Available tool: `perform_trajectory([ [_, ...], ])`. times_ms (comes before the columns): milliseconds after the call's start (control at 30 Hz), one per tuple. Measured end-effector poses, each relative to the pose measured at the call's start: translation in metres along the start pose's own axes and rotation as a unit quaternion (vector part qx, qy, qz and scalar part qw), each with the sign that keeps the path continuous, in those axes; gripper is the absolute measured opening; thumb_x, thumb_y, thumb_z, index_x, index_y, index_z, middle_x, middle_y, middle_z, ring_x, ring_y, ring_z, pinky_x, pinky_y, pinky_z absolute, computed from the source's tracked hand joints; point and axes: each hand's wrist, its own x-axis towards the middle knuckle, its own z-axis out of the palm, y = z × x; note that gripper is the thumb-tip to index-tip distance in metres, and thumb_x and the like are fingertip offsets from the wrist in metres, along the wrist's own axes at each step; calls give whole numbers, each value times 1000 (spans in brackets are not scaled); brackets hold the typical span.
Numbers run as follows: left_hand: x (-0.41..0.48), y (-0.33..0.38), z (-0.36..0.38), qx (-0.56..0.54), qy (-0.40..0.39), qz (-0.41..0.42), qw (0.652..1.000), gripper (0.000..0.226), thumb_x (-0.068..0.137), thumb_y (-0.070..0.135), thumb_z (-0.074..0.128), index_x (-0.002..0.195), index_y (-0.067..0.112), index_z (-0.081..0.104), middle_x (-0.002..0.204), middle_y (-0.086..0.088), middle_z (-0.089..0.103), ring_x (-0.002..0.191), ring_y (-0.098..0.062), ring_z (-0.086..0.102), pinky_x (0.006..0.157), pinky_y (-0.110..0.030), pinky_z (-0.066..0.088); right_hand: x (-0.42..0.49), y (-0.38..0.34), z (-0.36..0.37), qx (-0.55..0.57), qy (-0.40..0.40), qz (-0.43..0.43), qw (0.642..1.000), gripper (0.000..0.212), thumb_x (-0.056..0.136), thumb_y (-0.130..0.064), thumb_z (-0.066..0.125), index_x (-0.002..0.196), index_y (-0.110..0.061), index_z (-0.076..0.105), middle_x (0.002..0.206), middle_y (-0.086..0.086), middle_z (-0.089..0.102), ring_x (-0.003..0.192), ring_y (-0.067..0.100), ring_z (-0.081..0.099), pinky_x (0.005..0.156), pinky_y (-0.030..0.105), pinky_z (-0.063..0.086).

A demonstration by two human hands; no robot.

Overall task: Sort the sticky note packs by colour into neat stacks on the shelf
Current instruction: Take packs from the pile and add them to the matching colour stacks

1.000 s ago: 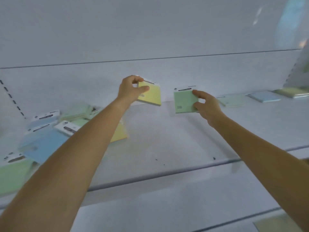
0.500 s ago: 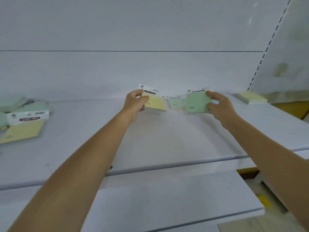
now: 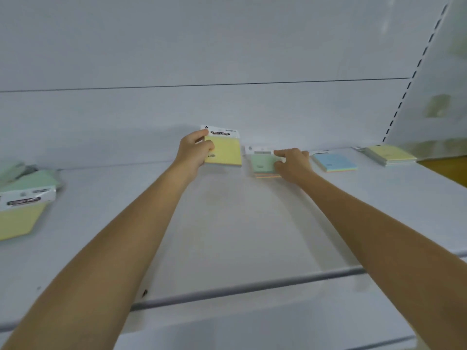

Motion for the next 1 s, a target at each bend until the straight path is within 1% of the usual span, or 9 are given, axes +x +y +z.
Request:
perform_trajectory([
  [233, 8, 9, 39, -18, -31, 20, 999, 48, 82, -1, 50, 129, 12, 52, 112, -1, 52, 85, -21, 50, 70, -32, 37, -2, 29, -20, -7, 46, -68, 997, 41, 91, -18, 43, 132, -20, 48, 140, 9, 44, 131, 30, 33, 105, 36, 29],
  [400, 0, 18, 115, -11, -60, 28, 998, 50, 83, 1, 53, 131, 13, 50, 113, -1, 53, 69, -10, 51, 55, -20, 36, -17, 96, -70, -64, 27, -89, 994, 44, 91, -21, 51, 134, -13, 45, 140, 11, 45, 135, 27, 32, 108, 27, 18],
  [567, -15, 22, 212, -35, -88, 35, 995, 52, 84, -2, 55, 133, 9, 46, 135, -9, 51, 93, -18, 55, 51, -13, 45, -27, 177, -128, -104, 3, -37, 994, 52, 89, -38, 53, 136, -18, 42, 145, 11, 38, 138, 28, 28, 113, 34, 17],
  [667, -25, 28, 276, -20, -106, 35, 994, 49, 84, -4, 56, 131, 4, 48, 108, -8, 54, 91, -19, 53, 57, -18, 47, -28, 213, -156, -169, -59, -29, 983, 61, 85, -53, 50, 138, -24, 40, 149, 6, 33, 140, 26, 24, 116, 37, 17],
  [767, -32, 34, 331, 29, -115, 44, 992, 11, 84, -6, 54, 84, 4, 58, 69, 0, 36, 69, -14, 48, 39, -10, 42, -27, 237, -171, -212, -109, -36, 970, 71, 78, -70, 42, 138, -30, 37, 151, 2, 33, 141, 26, 22, 117, 42, 17],
  [833, -28, 31, 360, 74, -116, 60, 989, 29, 84, -6, 53, 61, 10, 45, 62, 1, 24, 51, -8, 39, 36, -10, 39, -29, 243, -172, -202, -111, -38, 972, 68, 80, -69, 38, 137, -31, 37, 151, 1, 31, 141, 28, 20, 116, 43, 17],
  [933, -22, 24, 390, 133, -105, 61, 984, 10, 85, 1, 56, 75, 4, 57, 65, -1, 34, 54, -8, 48, 64, -27, 53, -33, 245, -169, -205, -91, -60, 973, 64, 84, -65, 36, 136, -29, 37, 151, 4, 28, 140, 31, 18, 114, 43, 16],
  [967, -21, 20, 397, 166, -111, 76, 977, 4, 85, 3, 57, 86, 4, 61, 72, -6, 46, 64, -10, 58, 79, -35, 53, -33, 246, -168, -204, -87, -65, 973, 64, 84, -66, 36, 136, -29, 37, 151, 4, 29, 140, 31, 18, 113, 43, 15],
  [1000, -20, 16, 403, 220, -119, 90, 964, 19, 85, 5, 57, 103, 1, 62, 88, -13, 57, 83, -14, 64, 92, -36, 47, -32, 247, -169, -199, -85, -67, 974, 64, 83, -66, 36, 135, -29, 38, 150, 4, 30, 139, 30, 19, 113, 43, 15],
])
